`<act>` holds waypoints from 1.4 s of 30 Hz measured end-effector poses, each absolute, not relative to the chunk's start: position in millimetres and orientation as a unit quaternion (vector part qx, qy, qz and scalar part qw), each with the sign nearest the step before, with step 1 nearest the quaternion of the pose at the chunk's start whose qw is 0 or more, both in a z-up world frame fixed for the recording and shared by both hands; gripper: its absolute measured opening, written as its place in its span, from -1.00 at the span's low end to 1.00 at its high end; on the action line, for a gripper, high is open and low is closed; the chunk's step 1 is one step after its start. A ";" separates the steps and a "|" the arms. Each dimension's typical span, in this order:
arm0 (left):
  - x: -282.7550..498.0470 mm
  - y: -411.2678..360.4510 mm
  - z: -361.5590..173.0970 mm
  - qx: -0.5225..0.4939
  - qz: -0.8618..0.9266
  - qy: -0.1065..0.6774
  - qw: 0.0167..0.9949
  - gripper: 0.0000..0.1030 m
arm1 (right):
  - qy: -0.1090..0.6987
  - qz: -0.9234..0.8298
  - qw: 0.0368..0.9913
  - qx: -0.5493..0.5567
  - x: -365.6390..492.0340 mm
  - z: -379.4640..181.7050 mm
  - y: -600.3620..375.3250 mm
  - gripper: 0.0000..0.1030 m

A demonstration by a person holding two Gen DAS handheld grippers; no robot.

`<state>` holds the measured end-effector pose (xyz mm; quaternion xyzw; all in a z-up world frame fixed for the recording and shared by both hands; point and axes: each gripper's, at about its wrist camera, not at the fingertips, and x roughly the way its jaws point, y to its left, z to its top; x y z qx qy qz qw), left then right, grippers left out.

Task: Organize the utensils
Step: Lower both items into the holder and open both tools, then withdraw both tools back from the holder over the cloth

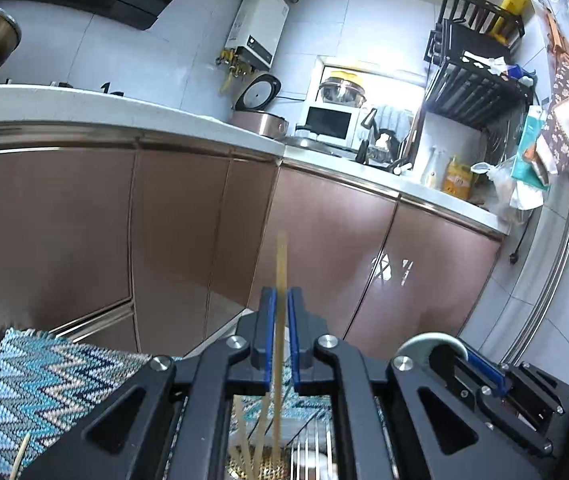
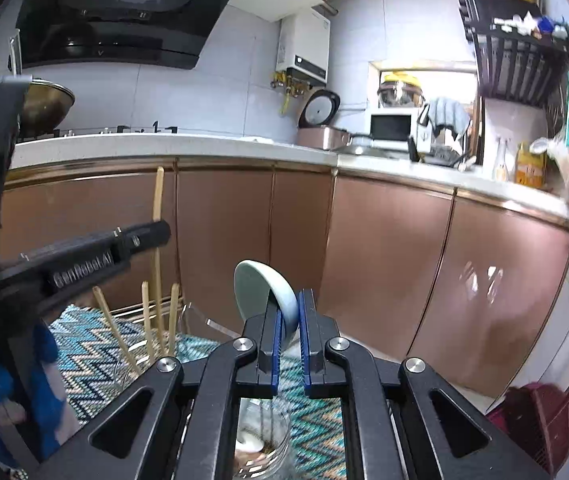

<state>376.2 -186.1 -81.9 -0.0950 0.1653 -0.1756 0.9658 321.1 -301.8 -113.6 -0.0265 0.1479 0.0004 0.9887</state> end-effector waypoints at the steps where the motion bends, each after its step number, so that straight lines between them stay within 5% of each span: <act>1: 374.4 -184.1 -82.9 -0.096 -0.175 0.167 0.966 -0.83 | 0.148 0.002 0.989 -0.022 317.6 -116.1 -303.1 -0.79; 4: 365.4 -175.8 -80.8 -0.098 -0.176 0.170 0.965 -0.55 | 0.150 0.001 0.989 -0.005 310.1 -116.4 -305.7 -0.59; 13: 315.6 -146.4 -57.5 -0.088 -0.161 0.170 0.968 -0.39 | 0.141 0.001 0.990 0.019 269.7 -96.5 -300.5 -0.26; 28: 180.7 -84.9 -32.4 -0.042 -0.092 0.178 0.979 0.06 | 0.168 -0.001 0.985 0.038 157.5 -84.8 -279.3 0.81; 42: 94.8 -53.3 -24.2 -0.016 -0.022 0.174 0.984 0.15 | 0.154 0.017 0.986 0.054 87.8 -70.0 -257.2 1.00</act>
